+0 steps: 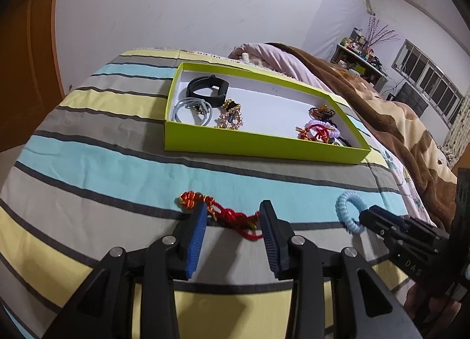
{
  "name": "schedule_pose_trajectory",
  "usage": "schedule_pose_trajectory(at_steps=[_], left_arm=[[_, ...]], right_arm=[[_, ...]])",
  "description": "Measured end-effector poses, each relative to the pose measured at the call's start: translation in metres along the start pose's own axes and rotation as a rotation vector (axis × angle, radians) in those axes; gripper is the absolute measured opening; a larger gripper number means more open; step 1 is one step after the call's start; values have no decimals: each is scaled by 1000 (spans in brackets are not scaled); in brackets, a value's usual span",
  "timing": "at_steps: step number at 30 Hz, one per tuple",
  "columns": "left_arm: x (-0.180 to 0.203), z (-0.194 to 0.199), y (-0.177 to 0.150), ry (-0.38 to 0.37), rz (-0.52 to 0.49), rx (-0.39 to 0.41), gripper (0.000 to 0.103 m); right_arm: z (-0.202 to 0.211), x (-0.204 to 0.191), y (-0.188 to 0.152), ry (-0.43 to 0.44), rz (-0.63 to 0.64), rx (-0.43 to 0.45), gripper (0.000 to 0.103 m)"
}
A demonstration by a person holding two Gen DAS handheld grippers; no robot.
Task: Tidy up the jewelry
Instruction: 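Move the left tool to the red beaded tassel while the right grasps the light blue coil tie, then close the left tool on the red beaded tassel while the right lifts the blue coil tie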
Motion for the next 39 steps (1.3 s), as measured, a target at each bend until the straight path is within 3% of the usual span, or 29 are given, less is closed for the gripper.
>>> schedule_pose_trajectory(at_steps=[13,18,23,25,39], left_arm=[[16,-15,6,105,-101,20,38],[-4,-11,-2,153,-51,-3,38],[-8,-9,-1,156,-55,1,25],[-4,-9,-2,148,-71,-3,13],[13,21,-15,36,-170,46,8]], right_arm=[[-6,0,3,-39,23,-12,23],[-6,-1,2,-53,32,-13,23],[-5,-4,1,-68,48,-14,22],[-4,-3,1,-71,49,-13,10],[22,-3,-8,-28,16,54,9]])
Point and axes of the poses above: each gripper's, at about its wrist camera, not at the fingertips, and z roughly against the way its jaws point, x to its right, y to its top, the point moved 6 cm from there along -z, roughly the way its jaws point, and after that the axes turned 3 degrees about z, right-handed, at the moved point
